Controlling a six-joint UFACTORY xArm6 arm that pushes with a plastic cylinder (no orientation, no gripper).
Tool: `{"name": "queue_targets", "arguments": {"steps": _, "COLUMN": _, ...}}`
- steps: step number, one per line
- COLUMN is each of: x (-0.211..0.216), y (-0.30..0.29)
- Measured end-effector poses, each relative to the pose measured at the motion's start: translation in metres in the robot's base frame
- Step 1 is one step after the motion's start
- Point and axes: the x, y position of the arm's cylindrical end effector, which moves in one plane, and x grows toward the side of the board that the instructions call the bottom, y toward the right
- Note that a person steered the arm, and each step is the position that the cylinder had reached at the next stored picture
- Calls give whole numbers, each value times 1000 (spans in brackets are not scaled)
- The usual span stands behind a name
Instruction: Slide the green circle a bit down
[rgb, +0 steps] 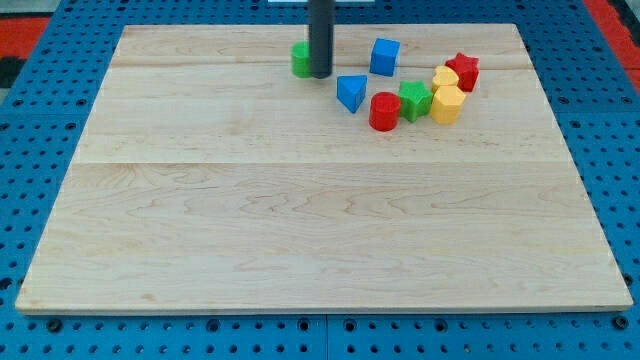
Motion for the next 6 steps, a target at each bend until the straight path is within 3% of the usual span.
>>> {"name": "queue_targets", "arguments": {"steps": 2, "x": -20, "y": 47}}
{"name": "queue_targets", "arguments": {"steps": 3, "x": -49, "y": 37}}
{"name": "queue_targets", "arguments": {"steps": 6, "x": -10, "y": -63}}
